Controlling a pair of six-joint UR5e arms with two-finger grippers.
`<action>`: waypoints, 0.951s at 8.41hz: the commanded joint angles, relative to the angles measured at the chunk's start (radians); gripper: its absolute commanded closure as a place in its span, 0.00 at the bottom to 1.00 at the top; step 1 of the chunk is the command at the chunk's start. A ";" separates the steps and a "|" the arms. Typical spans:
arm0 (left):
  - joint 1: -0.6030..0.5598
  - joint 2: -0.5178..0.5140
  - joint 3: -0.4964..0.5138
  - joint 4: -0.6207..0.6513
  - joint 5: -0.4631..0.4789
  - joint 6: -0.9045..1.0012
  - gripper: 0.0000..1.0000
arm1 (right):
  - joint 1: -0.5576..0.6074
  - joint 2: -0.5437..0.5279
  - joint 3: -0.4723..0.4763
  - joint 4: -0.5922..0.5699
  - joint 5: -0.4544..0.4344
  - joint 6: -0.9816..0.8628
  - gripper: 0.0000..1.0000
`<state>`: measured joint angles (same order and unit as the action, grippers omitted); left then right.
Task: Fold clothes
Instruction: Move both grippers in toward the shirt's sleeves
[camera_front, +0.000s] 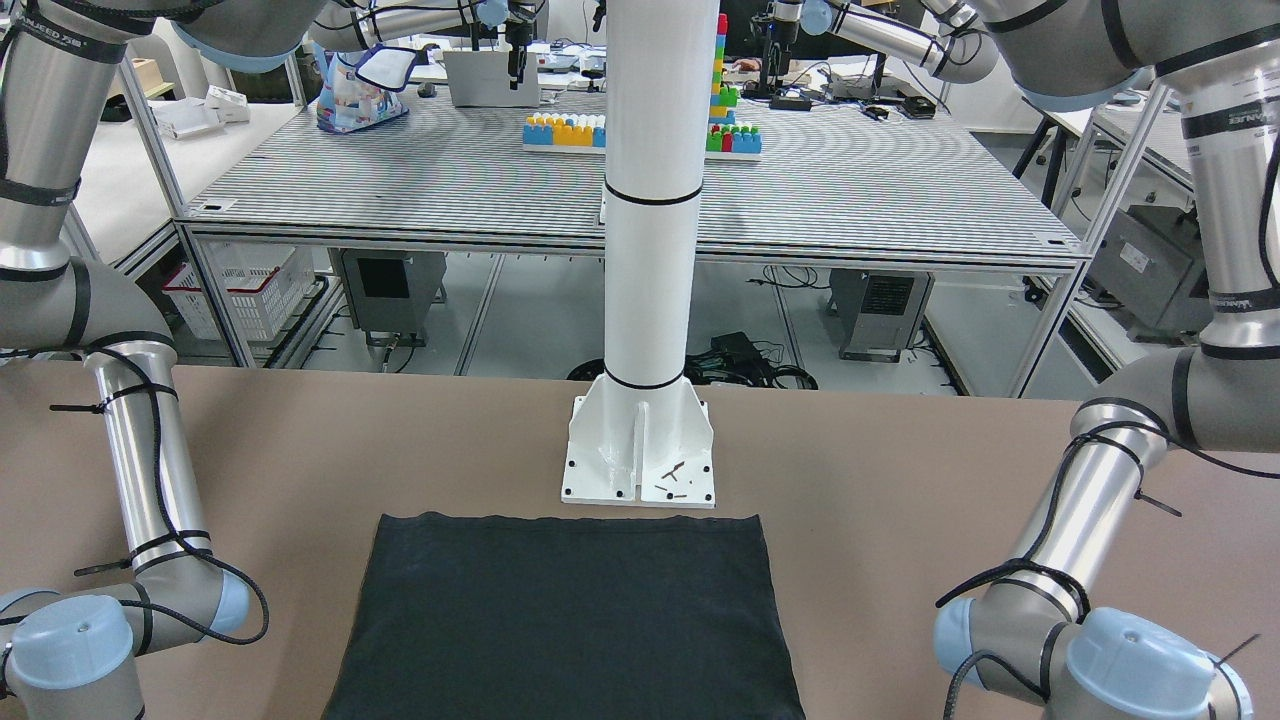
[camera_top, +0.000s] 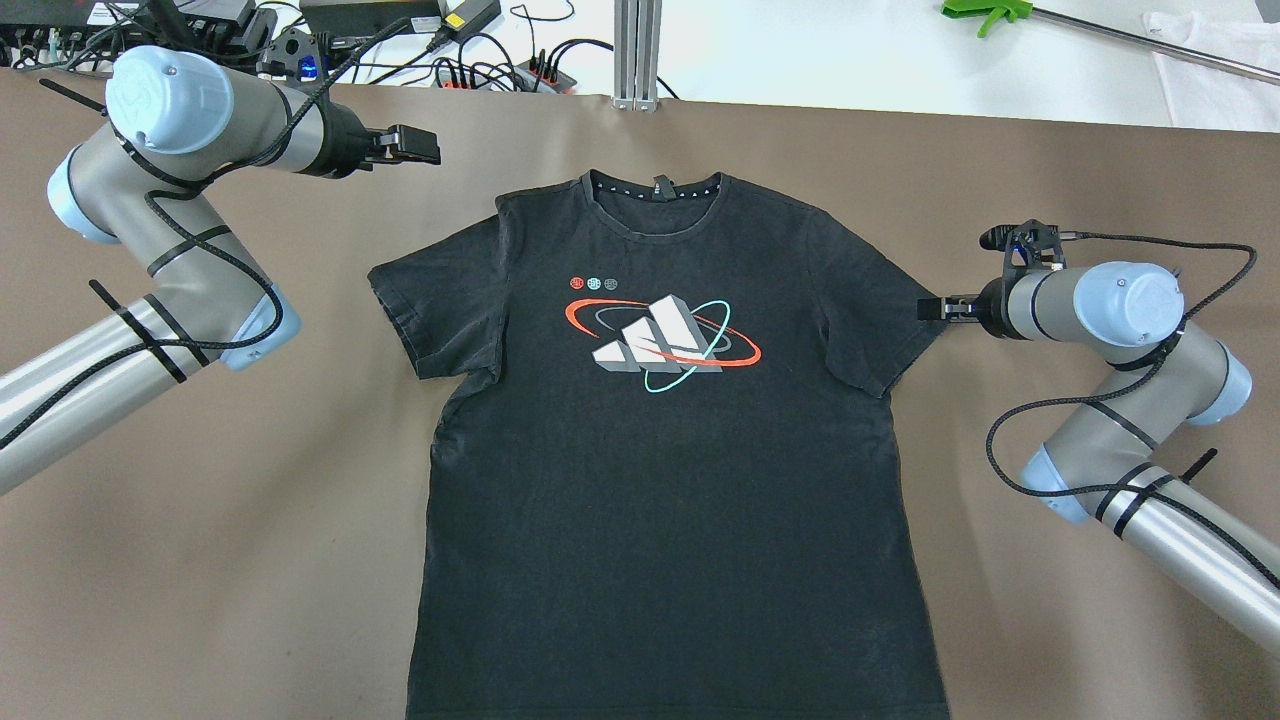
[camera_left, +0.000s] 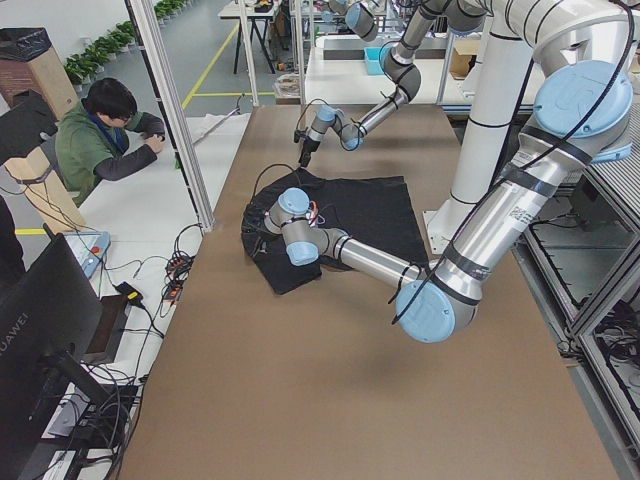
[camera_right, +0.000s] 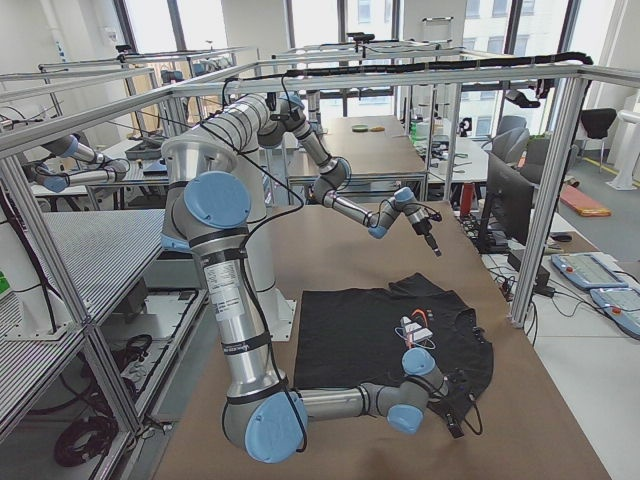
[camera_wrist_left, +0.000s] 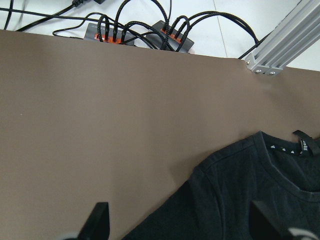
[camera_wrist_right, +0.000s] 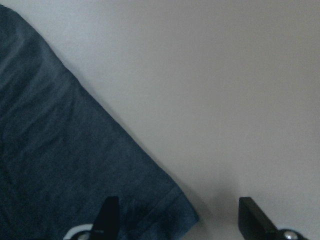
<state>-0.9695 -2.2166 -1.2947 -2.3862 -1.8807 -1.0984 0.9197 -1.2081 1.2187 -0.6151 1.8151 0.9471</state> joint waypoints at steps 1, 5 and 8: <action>0.000 0.000 0.000 0.001 0.000 0.000 0.00 | -0.005 0.001 0.001 0.003 0.000 0.032 0.70; 0.000 -0.003 -0.008 -0.001 0.000 -0.006 0.00 | -0.005 -0.002 0.048 0.002 0.021 0.036 1.00; -0.002 -0.005 -0.009 -0.001 -0.002 -0.006 0.00 | 0.022 0.013 0.132 -0.026 0.099 0.073 1.00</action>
<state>-0.9705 -2.2204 -1.3020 -2.3869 -1.8818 -1.1042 0.9180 -1.2105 1.2954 -0.6182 1.8525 0.9911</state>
